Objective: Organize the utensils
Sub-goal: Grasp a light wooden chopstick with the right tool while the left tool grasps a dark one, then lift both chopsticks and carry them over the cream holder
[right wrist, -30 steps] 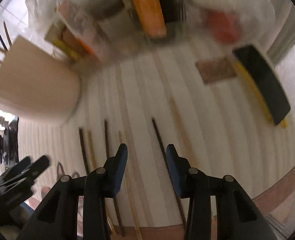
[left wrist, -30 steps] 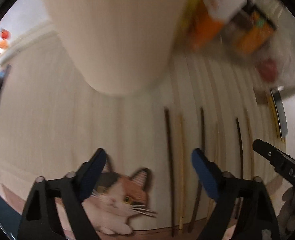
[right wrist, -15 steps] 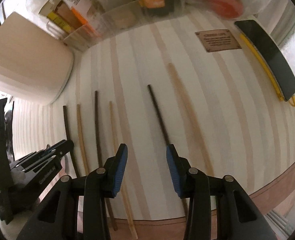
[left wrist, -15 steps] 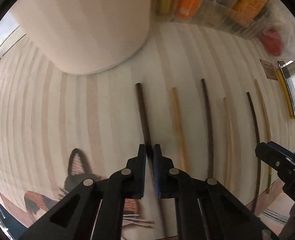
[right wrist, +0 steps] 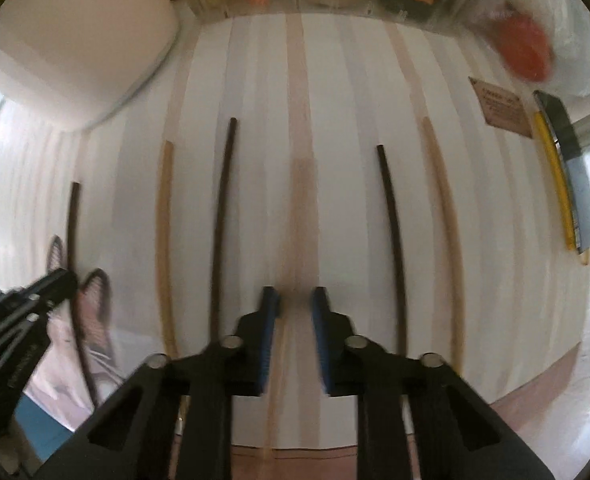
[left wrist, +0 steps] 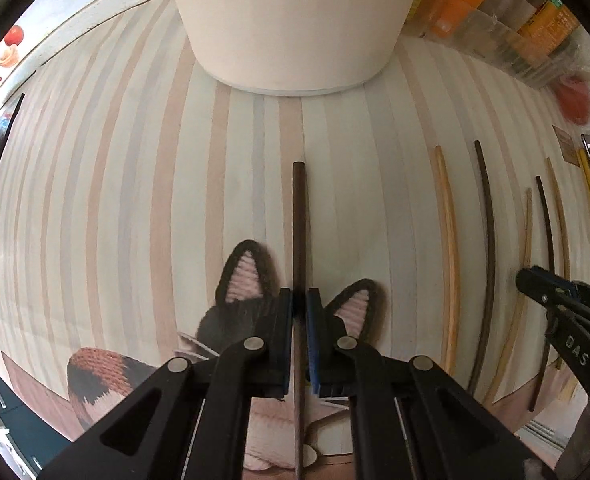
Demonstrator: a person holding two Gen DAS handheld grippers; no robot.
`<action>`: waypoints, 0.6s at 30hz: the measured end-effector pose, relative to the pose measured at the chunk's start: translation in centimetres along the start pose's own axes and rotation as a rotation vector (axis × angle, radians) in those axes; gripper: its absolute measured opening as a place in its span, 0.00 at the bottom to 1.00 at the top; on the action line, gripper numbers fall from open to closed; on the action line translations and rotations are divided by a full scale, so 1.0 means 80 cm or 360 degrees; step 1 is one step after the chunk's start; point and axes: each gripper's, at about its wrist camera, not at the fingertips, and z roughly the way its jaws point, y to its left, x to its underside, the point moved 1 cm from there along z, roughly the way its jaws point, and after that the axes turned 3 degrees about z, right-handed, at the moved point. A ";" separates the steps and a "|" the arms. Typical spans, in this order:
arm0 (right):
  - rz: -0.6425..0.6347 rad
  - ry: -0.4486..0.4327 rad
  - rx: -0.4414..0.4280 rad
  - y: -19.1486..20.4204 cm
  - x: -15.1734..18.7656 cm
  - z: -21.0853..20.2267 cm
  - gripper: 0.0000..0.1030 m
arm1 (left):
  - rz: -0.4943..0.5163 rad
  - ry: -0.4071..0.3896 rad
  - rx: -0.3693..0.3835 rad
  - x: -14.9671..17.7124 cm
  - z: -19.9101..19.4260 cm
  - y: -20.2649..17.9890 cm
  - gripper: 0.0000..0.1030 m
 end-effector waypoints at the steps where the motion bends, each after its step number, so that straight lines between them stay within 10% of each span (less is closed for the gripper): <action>1: -0.0003 0.0015 -0.0015 -0.003 -0.001 -0.001 0.08 | 0.0001 0.0002 0.0000 0.004 -0.002 0.003 0.04; 18: -0.0103 0.0117 0.0026 -0.010 -0.007 -0.007 0.08 | -0.0002 0.0017 0.0000 -0.003 0.002 0.004 0.07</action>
